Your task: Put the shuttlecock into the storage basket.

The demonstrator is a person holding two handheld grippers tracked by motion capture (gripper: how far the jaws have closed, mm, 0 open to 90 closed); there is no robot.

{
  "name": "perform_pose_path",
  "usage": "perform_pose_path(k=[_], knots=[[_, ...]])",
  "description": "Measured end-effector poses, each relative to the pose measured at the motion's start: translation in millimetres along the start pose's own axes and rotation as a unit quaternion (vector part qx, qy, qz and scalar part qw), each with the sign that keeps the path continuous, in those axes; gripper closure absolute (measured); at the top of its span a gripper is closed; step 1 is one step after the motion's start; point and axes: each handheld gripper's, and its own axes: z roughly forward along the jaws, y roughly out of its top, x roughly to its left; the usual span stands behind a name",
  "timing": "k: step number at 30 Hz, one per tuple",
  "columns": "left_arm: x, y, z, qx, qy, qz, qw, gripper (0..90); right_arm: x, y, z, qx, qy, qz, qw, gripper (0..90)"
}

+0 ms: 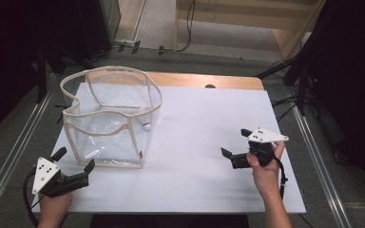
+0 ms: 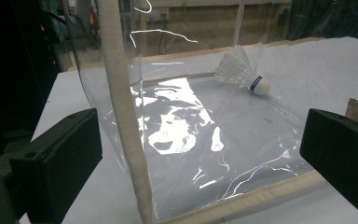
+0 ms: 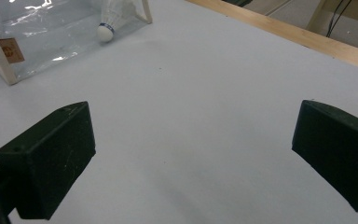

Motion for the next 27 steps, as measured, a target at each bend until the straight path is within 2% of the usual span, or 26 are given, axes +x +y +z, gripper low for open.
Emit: perform_pose_path(k=[6, 27], knots=[[-0.1, 0.0, 0.1, 0.000, 0.000, 0.001, 1.0000, 0.0, -3.3, -9.9, -5.2, -0.006, -0.002, 0.000, 1.0000, 0.0], [-0.6, -0.1, 0.0, 0.001, 0.000, 0.003, 1.0000, 0.0, -12.7, -34.0, -19.9, -0.004, -0.022, 0.025, 0.9994, 0.0]])
